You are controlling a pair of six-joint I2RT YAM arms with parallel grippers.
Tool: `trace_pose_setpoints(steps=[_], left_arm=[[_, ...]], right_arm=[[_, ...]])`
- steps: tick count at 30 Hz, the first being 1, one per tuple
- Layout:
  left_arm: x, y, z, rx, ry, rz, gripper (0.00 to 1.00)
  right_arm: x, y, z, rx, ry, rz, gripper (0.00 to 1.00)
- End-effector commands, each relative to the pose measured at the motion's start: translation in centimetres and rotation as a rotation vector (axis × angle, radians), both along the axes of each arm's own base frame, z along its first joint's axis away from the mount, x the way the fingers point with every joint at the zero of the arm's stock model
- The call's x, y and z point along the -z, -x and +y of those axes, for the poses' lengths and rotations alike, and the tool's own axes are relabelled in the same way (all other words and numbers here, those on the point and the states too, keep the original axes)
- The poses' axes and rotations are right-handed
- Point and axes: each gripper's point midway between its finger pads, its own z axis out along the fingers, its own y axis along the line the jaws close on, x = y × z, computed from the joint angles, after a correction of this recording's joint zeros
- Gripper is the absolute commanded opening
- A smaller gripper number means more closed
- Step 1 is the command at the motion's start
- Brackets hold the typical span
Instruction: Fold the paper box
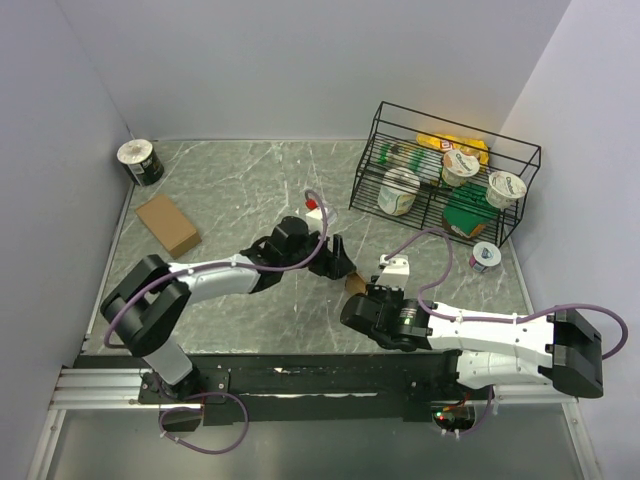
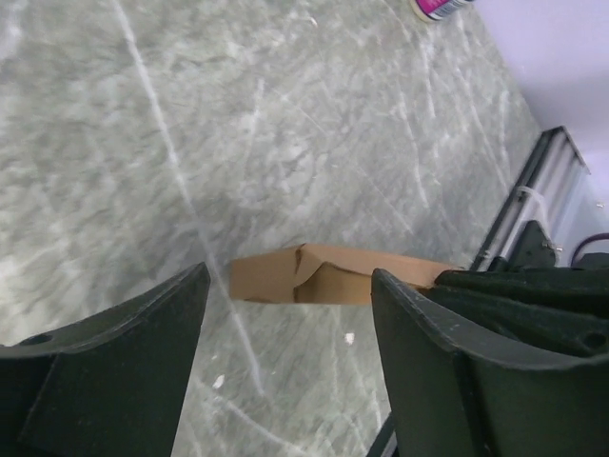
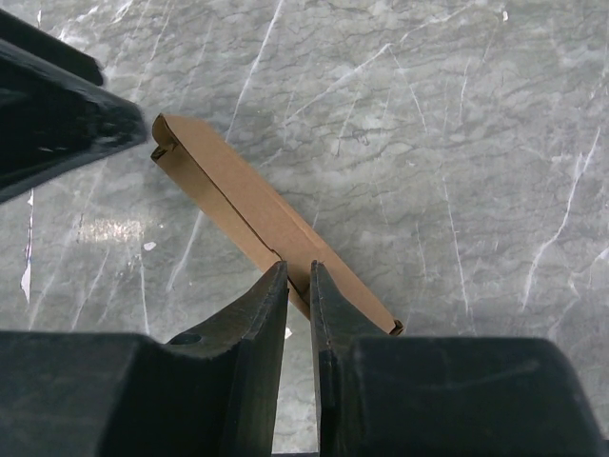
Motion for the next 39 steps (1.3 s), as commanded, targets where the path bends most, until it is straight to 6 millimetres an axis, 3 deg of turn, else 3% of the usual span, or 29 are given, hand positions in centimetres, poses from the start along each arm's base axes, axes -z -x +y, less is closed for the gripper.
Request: trace_pose_setpoints(steps=[1,14,27,39], left_arm=[[-3.2,-0.3,-2.5,0.061,0.128,-0.021,0.72],[-1.4,-0.6,-3.7,0.087,0.129,0.018,0.55],[0.1,0.3,-3.4,0.107,0.121,0.05,0.22],[2.0,1.6,-2.5,0.118,0.103,0.086,0.13]], right_arm=[[3.3,2.3,-2.9,-0.025,0.154,0.13,0.23],[3.4,2.3,-2.9,-0.026,0.16,0.134,0.24],[3.5,2.3,-2.8,-0.027,0.161,0.135,0.25],[3.5,2.3,-3.1,-0.018,0.167,0.133,0.27]])
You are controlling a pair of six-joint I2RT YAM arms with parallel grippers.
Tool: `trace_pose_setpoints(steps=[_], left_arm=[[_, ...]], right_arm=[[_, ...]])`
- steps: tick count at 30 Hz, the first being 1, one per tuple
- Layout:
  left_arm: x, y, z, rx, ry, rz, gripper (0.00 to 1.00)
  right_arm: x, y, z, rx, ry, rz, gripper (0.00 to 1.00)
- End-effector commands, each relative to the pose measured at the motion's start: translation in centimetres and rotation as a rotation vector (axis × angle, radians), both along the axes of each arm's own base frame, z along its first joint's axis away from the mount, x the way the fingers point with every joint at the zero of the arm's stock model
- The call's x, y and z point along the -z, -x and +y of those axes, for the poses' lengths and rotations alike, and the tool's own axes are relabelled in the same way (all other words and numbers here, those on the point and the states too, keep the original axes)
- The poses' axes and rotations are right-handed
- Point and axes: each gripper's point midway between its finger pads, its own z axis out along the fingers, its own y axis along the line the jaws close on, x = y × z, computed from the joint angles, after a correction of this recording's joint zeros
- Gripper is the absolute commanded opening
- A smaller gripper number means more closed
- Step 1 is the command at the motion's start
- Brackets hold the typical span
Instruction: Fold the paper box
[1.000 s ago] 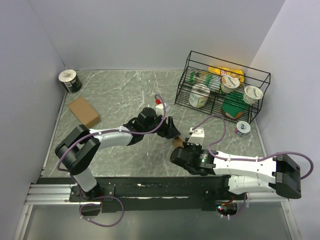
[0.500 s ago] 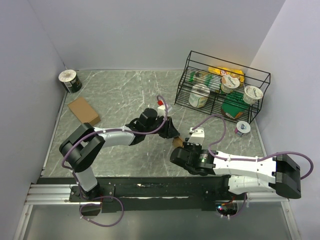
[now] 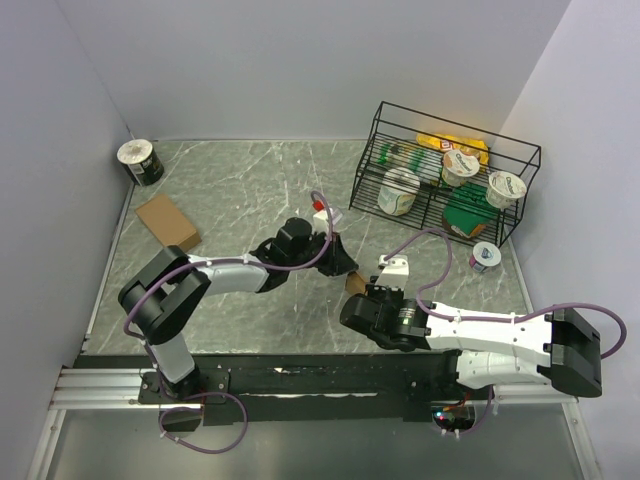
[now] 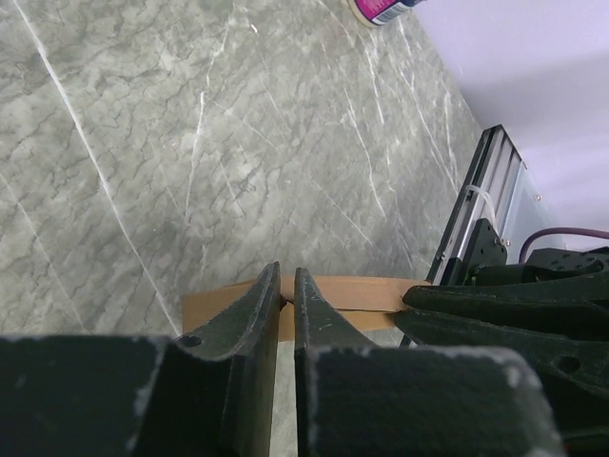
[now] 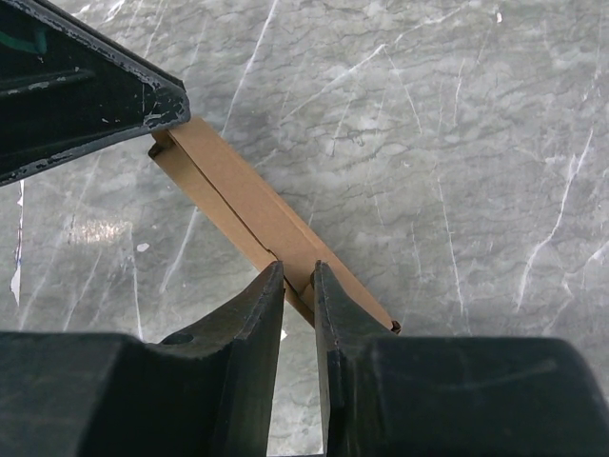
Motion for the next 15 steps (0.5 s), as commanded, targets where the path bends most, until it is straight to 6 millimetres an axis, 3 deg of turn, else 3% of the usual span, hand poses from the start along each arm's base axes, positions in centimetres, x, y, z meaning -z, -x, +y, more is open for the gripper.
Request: trace_pose_setpoints(steps=[1,15], left_arm=[[1.3,1.3,0.5,0.028,-0.009,0.036,0.12],[4.0,2.7,2.2,0.02,-0.048,0.056,0.09]], right_arm=[[3.3,2.3,-3.0,-0.019,0.152,0.134,0.27],[3.3,2.3,-3.0,-0.016,0.145,0.133,0.28]])
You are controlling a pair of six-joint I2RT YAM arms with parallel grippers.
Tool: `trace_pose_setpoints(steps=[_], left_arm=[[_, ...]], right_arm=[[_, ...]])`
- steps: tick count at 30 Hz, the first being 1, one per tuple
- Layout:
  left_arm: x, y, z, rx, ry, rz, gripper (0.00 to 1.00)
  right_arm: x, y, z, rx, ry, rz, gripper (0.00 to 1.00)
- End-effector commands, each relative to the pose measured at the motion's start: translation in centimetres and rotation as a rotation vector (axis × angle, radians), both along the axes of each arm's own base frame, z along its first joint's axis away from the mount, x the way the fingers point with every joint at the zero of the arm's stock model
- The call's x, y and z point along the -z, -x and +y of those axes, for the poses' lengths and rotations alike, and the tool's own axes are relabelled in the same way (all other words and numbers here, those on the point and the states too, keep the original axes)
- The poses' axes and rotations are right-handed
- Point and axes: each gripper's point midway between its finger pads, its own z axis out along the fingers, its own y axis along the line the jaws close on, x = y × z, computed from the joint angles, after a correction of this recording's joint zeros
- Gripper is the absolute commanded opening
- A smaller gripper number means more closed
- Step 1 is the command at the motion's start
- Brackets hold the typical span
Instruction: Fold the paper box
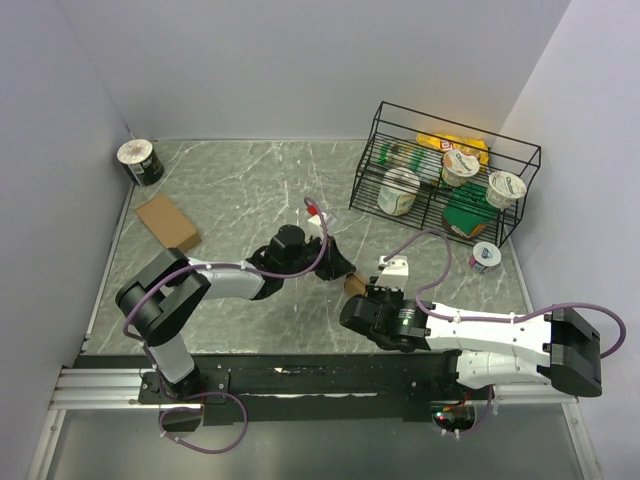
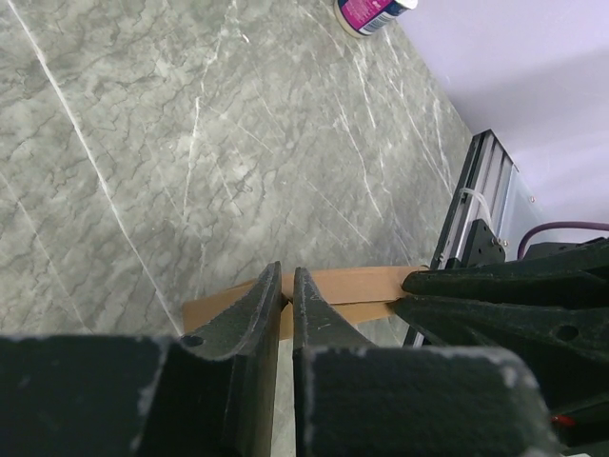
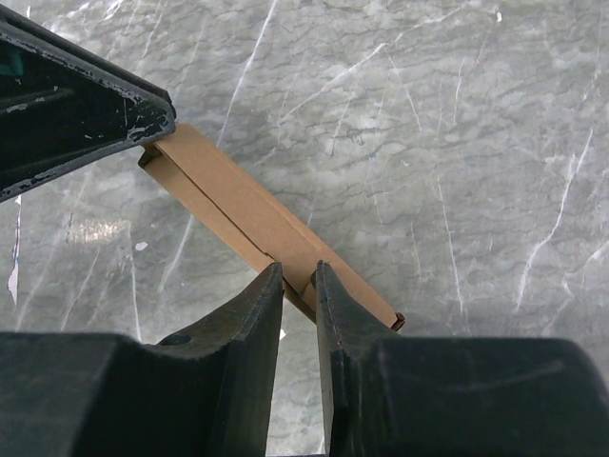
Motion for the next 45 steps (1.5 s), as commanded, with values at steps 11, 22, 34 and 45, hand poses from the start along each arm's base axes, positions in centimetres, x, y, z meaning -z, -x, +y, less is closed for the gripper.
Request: trace_pose_setpoints(steps=[11,22,34,45], left_arm=[[5.8,3.2,3.0,0.017,-0.146,0.104,0.08],[8.3,4.4,3.3,0.024,-0.224,0.095,0.06],[11.6,6.9,4.0,0.018,-0.299,0.11,0.06],[13.3,8.8,5.0,0.01,-0.333,0.129,0.05]], right_arm=[[3.2,2.3,-2.9,-0.018,0.14,0.134,0.29],[3.1,2.4,-2.9,-0.027,0.11,0.125,0.38],[3.2,2.4,-2.7,-0.047,0.097,0.123,0.38],[3.0,2.5,-2.9,-0.045,0.075,0.113,0.38]])
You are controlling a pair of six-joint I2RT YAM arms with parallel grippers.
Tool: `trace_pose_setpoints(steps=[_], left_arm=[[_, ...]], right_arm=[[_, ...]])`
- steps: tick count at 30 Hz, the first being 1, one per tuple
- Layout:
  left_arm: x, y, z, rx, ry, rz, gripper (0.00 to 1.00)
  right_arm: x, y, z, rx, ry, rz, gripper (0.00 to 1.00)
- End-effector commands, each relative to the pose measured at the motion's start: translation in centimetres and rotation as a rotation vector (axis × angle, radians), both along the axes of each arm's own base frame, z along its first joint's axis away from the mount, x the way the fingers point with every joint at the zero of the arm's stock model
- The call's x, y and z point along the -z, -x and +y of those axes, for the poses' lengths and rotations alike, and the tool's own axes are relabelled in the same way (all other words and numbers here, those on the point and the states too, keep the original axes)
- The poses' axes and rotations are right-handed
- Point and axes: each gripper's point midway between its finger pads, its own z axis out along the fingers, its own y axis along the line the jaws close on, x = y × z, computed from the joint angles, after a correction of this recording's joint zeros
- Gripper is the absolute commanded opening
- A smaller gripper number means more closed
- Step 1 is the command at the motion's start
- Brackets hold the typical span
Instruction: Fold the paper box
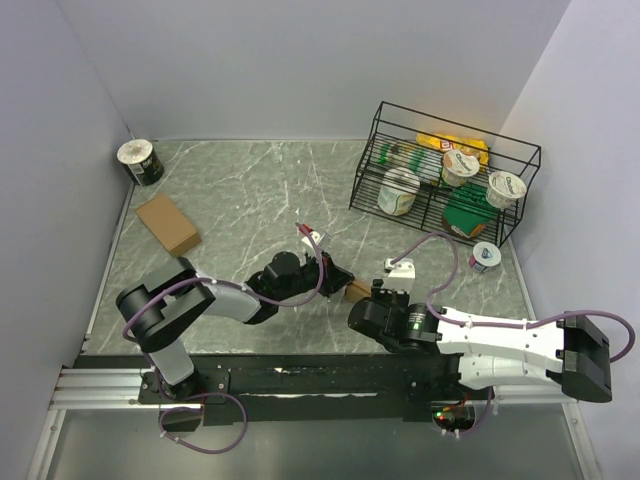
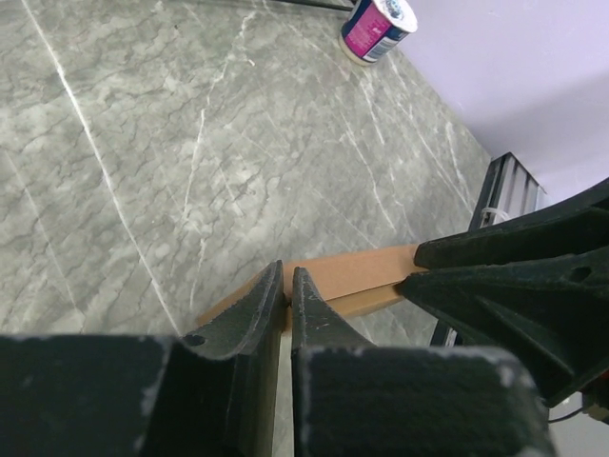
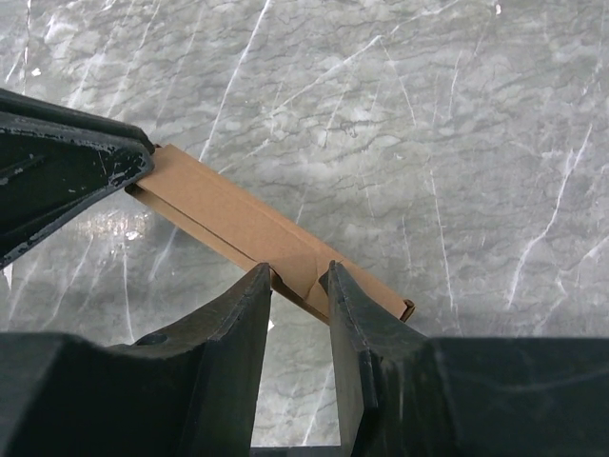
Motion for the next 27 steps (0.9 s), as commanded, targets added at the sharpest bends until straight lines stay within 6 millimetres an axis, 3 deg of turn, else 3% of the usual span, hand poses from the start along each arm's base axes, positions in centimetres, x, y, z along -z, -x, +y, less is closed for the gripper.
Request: trace_pose_setpoints(steps=[1,12,27], left_arm=[[12.5,6.5,4.8,0.068,-0.391,0.275,0.05],[13.2,6.5,4.9,0.053,-0.44,0.272,0.04],[11.7,4.4,5.1,-0.021,-0.542,0.205,0.04]], right_arm=[[2.9,2.0,-2.0,-0.026,0.101,0.114,0.38],[2.7,1.9,-1.9,-0.04,0.102,0.112,0.42],[-1.9,2.1,0.5,-0.157,-0.011,0.097,0.73]])
